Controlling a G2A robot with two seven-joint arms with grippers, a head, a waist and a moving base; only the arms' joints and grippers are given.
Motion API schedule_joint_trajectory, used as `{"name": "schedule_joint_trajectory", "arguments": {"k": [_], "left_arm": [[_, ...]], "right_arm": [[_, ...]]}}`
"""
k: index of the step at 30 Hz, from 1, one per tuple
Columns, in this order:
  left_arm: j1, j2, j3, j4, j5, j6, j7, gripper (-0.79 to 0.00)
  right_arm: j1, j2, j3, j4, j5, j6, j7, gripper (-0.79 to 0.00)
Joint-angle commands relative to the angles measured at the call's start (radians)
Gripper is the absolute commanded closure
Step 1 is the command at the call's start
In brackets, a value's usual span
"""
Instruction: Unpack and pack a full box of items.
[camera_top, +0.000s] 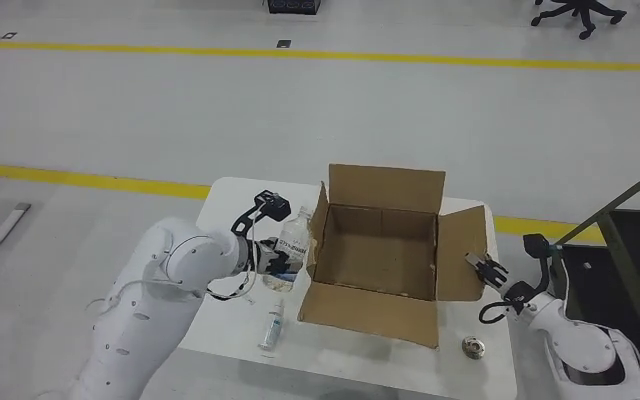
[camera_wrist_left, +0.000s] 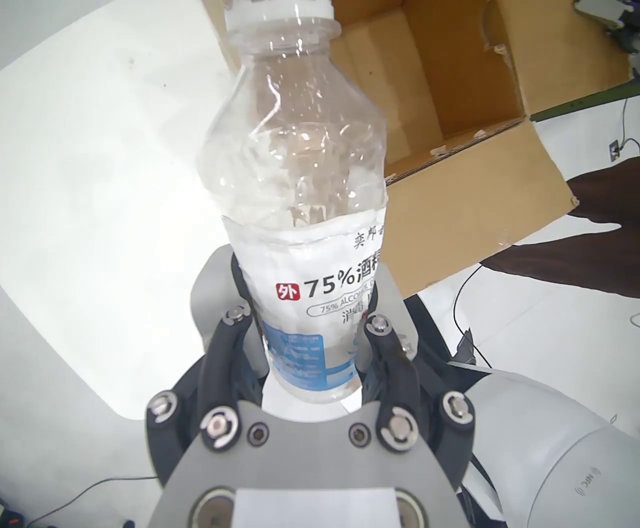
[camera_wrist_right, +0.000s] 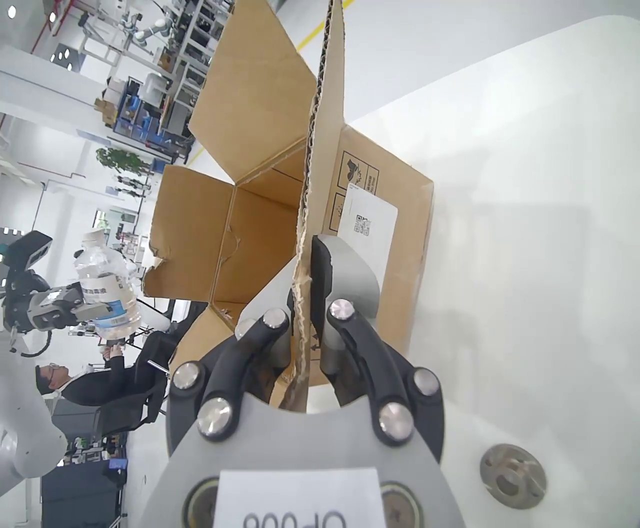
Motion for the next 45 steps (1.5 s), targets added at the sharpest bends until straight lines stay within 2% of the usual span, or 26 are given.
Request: {"name": "schedule_joint_trajectory", "arguments": {"k": [1, 7, 20, 25, 29, 33, 34, 45], "left_arm": [[-0.012, -0.001, 0.006, -0.005, -0.024, 0.001, -0.002, 0.0], [-0.064, -0.008, 0.036, 0.011, -0.159, -0.006, -0.018, 0.0], [-0.067, -0.008, 0.037, 0.013, -0.163, -0.005, -0.019, 0.0], [-0.046, -0.011, 0.049, -0.007, -0.218, -0.01, 0.08, 0.0], [-0.082, -0.023, 0.093, 0.01, -0.307, -0.018, 0.123, 0.0], [-0.133, -0.037, 0.157, 0.058, -0.324, 0.001, 0.147, 0.0], [-0.138, -0.042, 0.166, 0.075, -0.37, 0.002, 0.164, 0.0], [-0.25, -0.089, 0.325, 0.329, -0.364, -0.013, 0.265, 0.0]], "right_arm": [[-0.003, 0.001, 0.001, 0.0, 0.0, -0.001, 0.001, 0.0], [-0.013, 0.004, 0.004, -0.013, -0.035, -0.021, -0.013, 0.0], [-0.035, 0.009, 0.008, -0.018, -0.034, -0.034, -0.014, 0.0], [-0.038, 0.012, -0.002, -0.021, -0.035, -0.053, 0.01, 0.0], [-0.039, 0.014, -0.002, -0.025, -0.034, -0.071, 0.019, 0.0], [-0.042, 0.016, -0.002, -0.027, -0.029, -0.079, 0.021, 0.0], [-0.042, 0.017, -0.001, -0.026, -0.029, -0.08, 0.022, 0.0], [-0.045, 0.023, -0.007, -0.03, -0.07, -0.109, 0.022, 0.0]]}}
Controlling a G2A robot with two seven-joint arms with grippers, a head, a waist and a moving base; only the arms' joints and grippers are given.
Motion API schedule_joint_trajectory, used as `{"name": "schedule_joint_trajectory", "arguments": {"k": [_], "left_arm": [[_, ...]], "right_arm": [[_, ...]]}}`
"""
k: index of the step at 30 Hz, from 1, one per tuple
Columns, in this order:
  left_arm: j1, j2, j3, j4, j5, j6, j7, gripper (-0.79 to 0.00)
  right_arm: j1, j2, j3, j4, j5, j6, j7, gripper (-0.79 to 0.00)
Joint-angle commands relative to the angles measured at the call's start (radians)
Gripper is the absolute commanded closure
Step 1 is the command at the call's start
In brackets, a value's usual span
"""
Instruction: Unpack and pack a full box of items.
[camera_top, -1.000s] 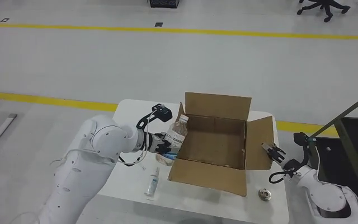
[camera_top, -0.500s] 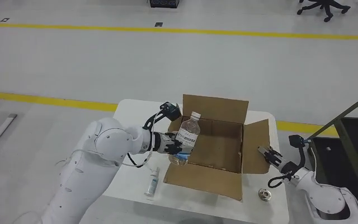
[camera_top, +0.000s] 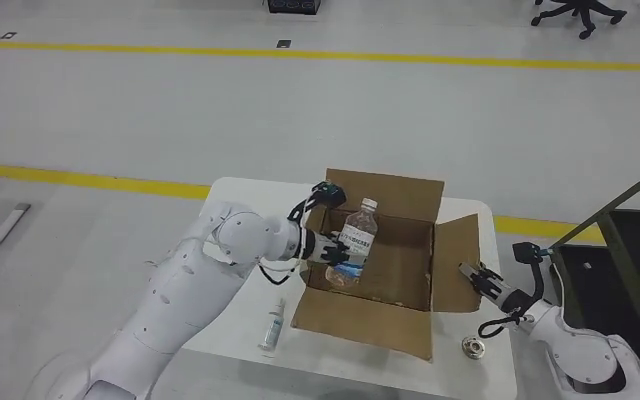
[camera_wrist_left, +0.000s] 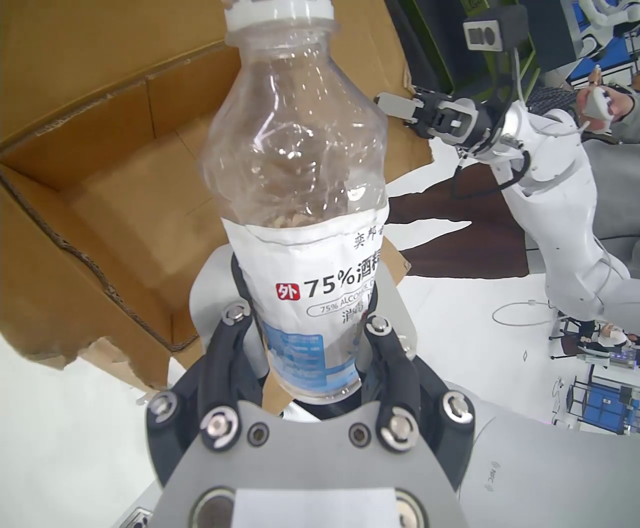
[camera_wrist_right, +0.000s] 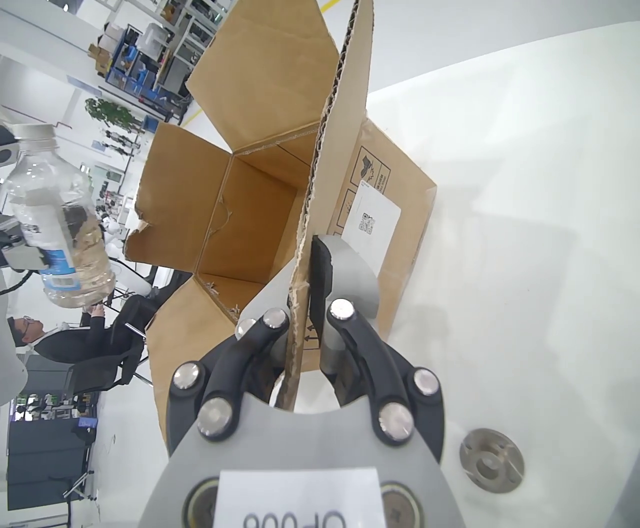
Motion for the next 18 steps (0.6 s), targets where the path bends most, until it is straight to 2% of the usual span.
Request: {"name": "schedule_joint_trajectory", "arguments": {"k": [1, 12, 18], "left_arm": [[-0.018, -0.008, 0.023, 0.025, -0.002, 0.0, 0.001, 0.0], [-0.079, -0.037, 0.092, 0.137, 0.028, 0.095, 0.012, 0.0], [-0.099, -0.051, 0.129, 0.185, 0.063, 0.175, -0.01, 0.0]], "right_arm": [[0.001, 0.001, 0.0, 0.002, -0.004, -0.006, 0.0, 0.0], [-0.01, 0.012, 0.003, 0.01, 0.02, -0.093, 0.074, 0.0], [-0.018, 0.017, 0.015, 0.014, 0.031, -0.091, 0.085, 0.0]]}}
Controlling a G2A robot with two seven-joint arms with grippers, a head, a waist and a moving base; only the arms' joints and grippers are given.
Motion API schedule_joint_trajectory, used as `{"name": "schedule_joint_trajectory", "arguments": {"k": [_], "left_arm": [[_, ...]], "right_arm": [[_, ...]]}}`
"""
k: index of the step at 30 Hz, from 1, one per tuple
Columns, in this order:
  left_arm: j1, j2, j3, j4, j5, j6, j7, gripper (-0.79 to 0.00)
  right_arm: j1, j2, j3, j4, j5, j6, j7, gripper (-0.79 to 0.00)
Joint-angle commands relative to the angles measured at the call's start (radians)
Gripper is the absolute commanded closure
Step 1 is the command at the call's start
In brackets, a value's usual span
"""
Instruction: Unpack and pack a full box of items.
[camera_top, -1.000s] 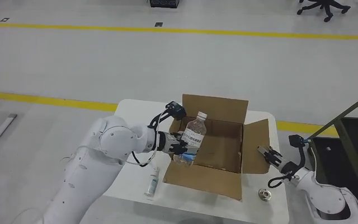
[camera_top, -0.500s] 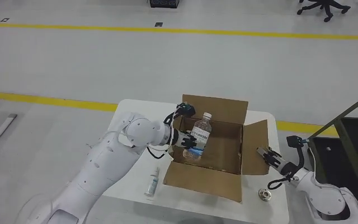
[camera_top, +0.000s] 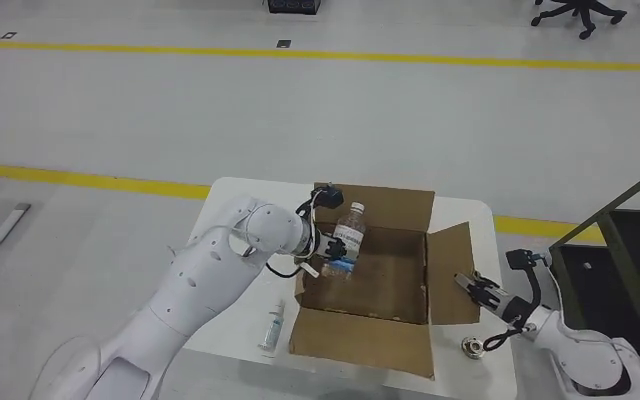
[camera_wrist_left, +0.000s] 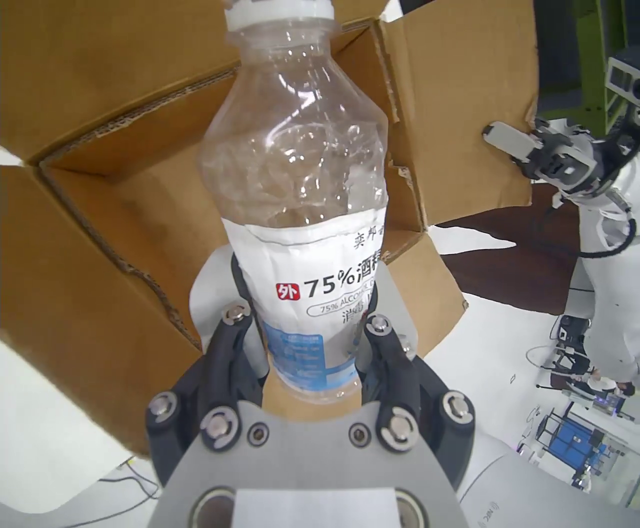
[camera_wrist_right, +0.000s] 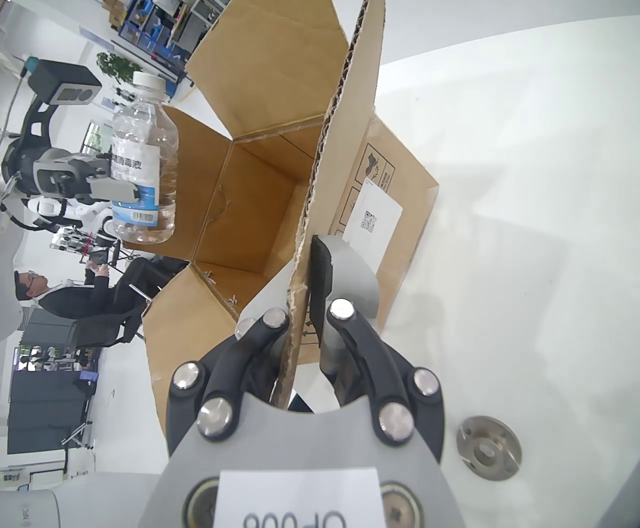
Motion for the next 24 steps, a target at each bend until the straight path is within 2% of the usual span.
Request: {"name": "schedule_joint_trajectory", "arguments": {"k": [1, 6, 24], "left_arm": [[-0.006, -0.005, 0.013, 0.012, 0.013, 0.022, -0.005, 0.0], [-0.022, -0.014, 0.037, 0.063, 0.042, 0.095, -0.037, 0.0], [-0.018, -0.019, 0.034, 0.071, 0.016, 0.083, -0.028, 0.0]], "right_arm": [[-0.001, 0.001, 0.003, -0.002, 0.0, 0.01, -0.003, 0.0], [-0.003, 0.003, 0.006, -0.014, 0.004, 0.027, -0.012, 0.0], [-0.014, 0.007, -0.012, -0.036, -0.015, 0.067, -0.076, 0.0]]}}
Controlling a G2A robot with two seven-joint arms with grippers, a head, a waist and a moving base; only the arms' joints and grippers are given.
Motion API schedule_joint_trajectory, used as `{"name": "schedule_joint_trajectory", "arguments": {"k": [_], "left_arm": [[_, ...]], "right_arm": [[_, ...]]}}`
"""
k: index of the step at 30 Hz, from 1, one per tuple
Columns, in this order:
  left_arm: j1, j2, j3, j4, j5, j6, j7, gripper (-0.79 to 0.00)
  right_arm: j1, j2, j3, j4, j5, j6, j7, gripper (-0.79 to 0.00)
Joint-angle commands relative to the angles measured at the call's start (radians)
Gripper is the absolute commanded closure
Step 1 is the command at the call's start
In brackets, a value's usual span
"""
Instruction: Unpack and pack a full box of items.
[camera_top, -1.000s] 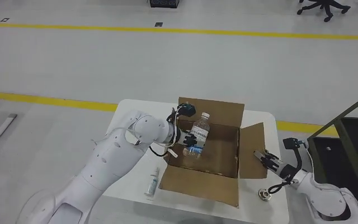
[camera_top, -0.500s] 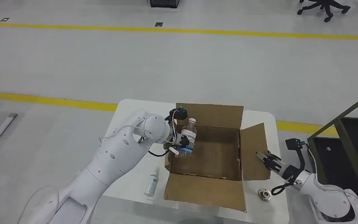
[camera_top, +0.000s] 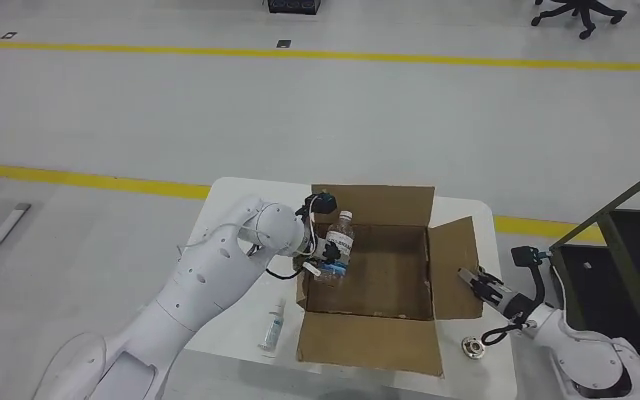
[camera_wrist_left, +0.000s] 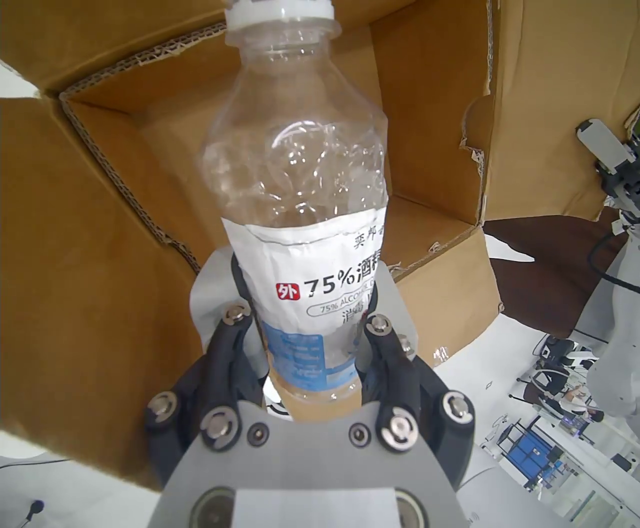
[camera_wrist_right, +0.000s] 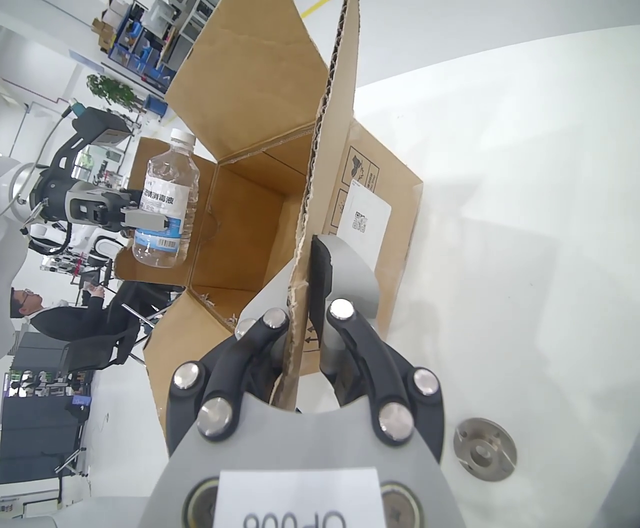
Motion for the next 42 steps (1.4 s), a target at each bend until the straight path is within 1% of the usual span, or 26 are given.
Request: {"name": "schedule_joint_trajectory", "arguments": {"k": [1, 5, 6, 7, 8, 10, 14, 18, 25, 31, 36, 42], "left_arm": [[0.017, 0.001, -0.004, 0.006, -0.01, -0.008, 0.023, 0.0], [0.032, -0.007, 0.001, 0.027, -0.03, 0.002, 0.049, 0.0], [0.032, -0.012, 0.003, 0.037, -0.043, 0.015, 0.052, 0.0], [0.035, -0.018, -0.002, 0.055, -0.078, 0.058, 0.063, 0.0], [0.034, -0.025, 0.004, 0.062, -0.095, 0.08, 0.071, 0.0], [0.033, -0.039, 0.017, 0.085, -0.133, 0.096, 0.084, 0.0], [0.015, -0.068, 0.069, 0.155, -0.135, 0.126, 0.093, 0.0], [-0.013, -0.1, 0.126, 0.211, -0.101, 0.151, 0.106, 0.0], [-0.046, -0.15, 0.188, 0.292, -0.069, 0.168, 0.151, 0.0], [-0.063, -0.184, 0.215, 0.357, -0.053, 0.179, 0.168, 0.0], [-0.071, -0.206, 0.225, 0.392, -0.054, 0.171, 0.161, 0.0], [-0.071, -0.207, 0.226, 0.393, -0.053, 0.168, 0.159, 0.0]], "right_arm": [[-0.001, 0.0, -0.003, -0.002, -0.001, 0.004, -0.004, 0.0], [0.0, 0.0, -0.01, -0.005, -0.002, 0.013, -0.011, 0.0], [0.001, 0.001, -0.011, -0.006, -0.002, 0.015, -0.011, 0.0], [0.001, 0.001, -0.01, -0.006, -0.002, 0.018, -0.014, 0.0], [0.002, 0.001, -0.011, -0.005, -0.003, 0.02, -0.016, 0.0], [0.003, 0.002, -0.013, -0.005, -0.006, 0.024, -0.018, 0.0], [0.003, 0.001, -0.025, -0.013, -0.007, 0.034, -0.024, 0.0], [0.002, 0.002, -0.031, -0.016, -0.009, 0.036, -0.029, 0.0], [0.0, 0.003, -0.035, -0.018, -0.01, 0.04, -0.034, 0.0], [-0.001, 0.003, -0.047, -0.026, -0.007, 0.047, -0.037, 0.0], [0.002, 0.004, -0.051, -0.027, -0.007, 0.048, -0.036, 0.0], [0.006, 0.006, -0.055, -0.027, -0.006, 0.047, -0.034, 0.0]]}}
